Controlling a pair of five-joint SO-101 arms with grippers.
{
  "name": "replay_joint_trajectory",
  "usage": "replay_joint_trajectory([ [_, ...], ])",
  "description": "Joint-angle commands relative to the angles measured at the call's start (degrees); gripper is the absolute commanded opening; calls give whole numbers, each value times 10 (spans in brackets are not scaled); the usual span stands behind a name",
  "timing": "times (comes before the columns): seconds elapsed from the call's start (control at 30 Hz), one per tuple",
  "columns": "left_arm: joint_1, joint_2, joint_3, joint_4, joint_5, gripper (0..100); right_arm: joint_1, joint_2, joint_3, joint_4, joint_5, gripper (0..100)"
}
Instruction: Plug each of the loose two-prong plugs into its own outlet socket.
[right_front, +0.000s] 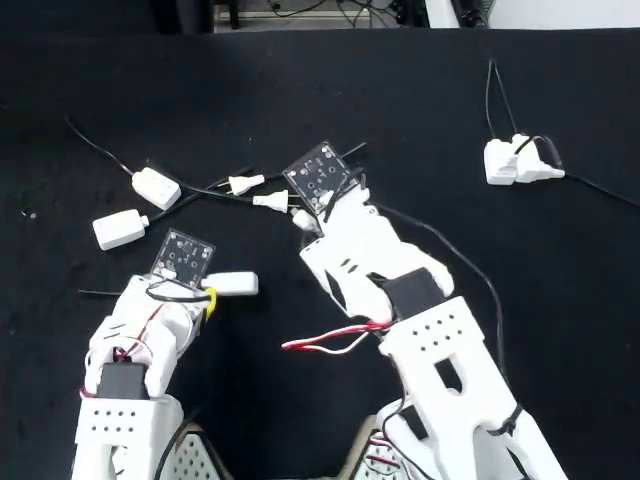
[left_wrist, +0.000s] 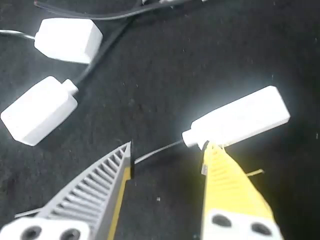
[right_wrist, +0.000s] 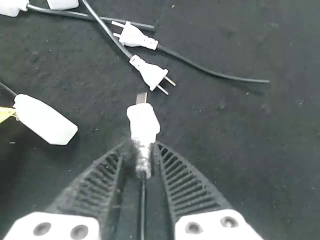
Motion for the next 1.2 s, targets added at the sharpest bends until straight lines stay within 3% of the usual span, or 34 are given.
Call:
replay_joint_trajectory([
  [0.0, -20, -3, -43, -28, 44, 235, 6, -18, -2, -12, -7, 11],
  [0.13, -33, 23, -53, -79, 48, 236, 6, -18, -2, -11, -8, 11],
  [0.27, -32, 145, -107, -101, 59, 235, 5, -18, -1, -11, -8, 11],
  [0.37, -29, 261, -228, 3, 73, 235, 6, -18, 0, -11, -8, 11],
  [0.5, -4, 404, -400, 202, 16, 235, 6, -18, 7, -13, -8, 11],
  [0.57, 15, 467, -438, 235, 4, 235, 6, -18, 6, -13, -8, 11],
  [0.8, 36, 628, -455, 127, 45, 234, 8, -18, 7, -13, -8, 11],
  [1.0, 34, 645, -455, 19, 45, 234, 6, -18, 9, -13, -7, 11],
  [1.17, 24, 640, -460, -17, 75, 234, 6, -18, 10, -13, -8, 11],
])
